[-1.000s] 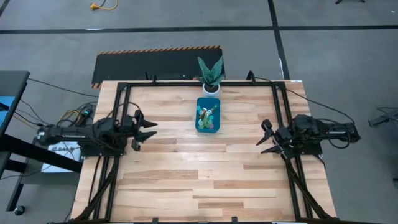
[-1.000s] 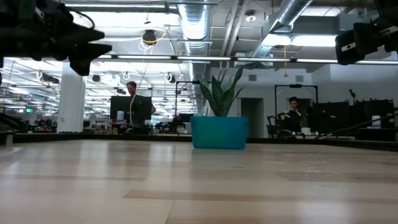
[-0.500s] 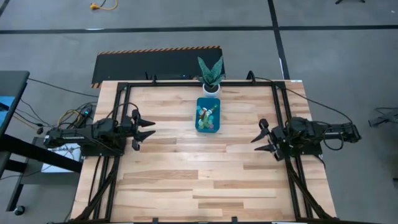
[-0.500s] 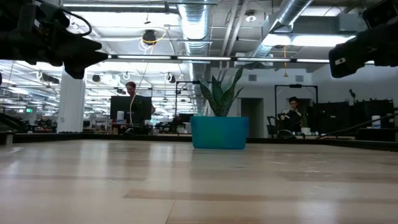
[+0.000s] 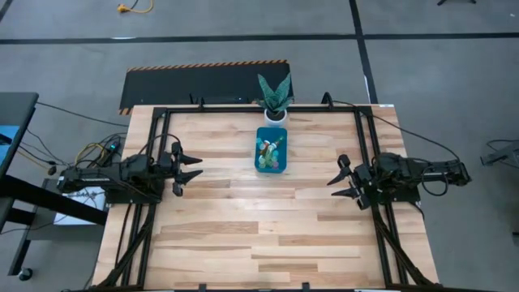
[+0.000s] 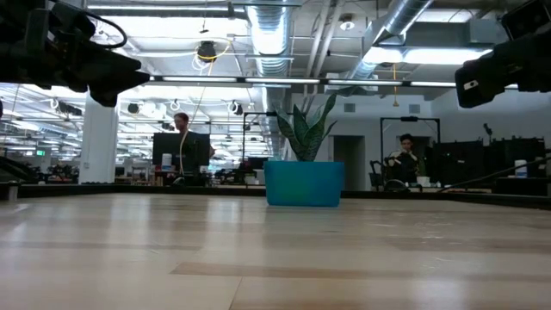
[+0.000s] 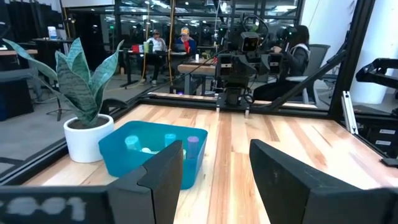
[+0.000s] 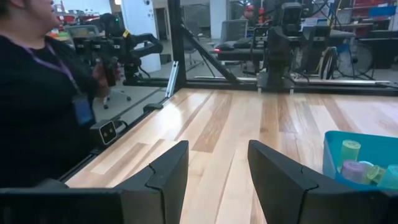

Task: Pick and place pill bottles into a basket
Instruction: Return to Home Position

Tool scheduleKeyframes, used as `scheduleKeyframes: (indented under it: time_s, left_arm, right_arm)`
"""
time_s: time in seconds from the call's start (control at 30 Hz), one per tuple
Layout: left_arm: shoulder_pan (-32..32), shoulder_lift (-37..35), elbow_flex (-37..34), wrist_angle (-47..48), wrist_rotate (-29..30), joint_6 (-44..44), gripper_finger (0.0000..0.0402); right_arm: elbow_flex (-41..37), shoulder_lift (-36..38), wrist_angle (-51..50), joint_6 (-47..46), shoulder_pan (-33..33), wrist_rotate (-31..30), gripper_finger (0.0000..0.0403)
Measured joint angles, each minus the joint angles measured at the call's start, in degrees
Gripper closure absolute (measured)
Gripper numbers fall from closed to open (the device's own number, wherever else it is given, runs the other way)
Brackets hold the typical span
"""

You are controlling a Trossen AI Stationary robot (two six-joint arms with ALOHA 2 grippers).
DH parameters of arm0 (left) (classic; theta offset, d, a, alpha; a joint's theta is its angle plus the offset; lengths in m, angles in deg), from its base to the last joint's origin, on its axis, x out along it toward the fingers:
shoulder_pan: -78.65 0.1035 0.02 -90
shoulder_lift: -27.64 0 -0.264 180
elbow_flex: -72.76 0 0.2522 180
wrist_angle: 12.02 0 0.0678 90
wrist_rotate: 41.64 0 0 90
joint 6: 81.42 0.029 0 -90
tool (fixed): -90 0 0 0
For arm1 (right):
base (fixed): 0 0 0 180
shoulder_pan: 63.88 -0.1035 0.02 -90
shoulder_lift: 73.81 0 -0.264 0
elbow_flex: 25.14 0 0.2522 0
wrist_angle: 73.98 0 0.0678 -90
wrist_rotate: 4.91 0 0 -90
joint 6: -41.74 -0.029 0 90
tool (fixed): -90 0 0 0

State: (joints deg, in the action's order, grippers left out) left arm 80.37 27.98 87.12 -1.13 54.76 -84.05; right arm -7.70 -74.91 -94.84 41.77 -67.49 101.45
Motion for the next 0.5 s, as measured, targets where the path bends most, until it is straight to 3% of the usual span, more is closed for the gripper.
scheduleKeyframes:
  time_s: [0.5]
  left_arm:
    - [0.0,0.0,-0.02,0.2,0.02,0.06,0.0226]
  right_arm:
    - [-0.02,0.0,-0.07,-0.02,0.0,0.02,0.0244]
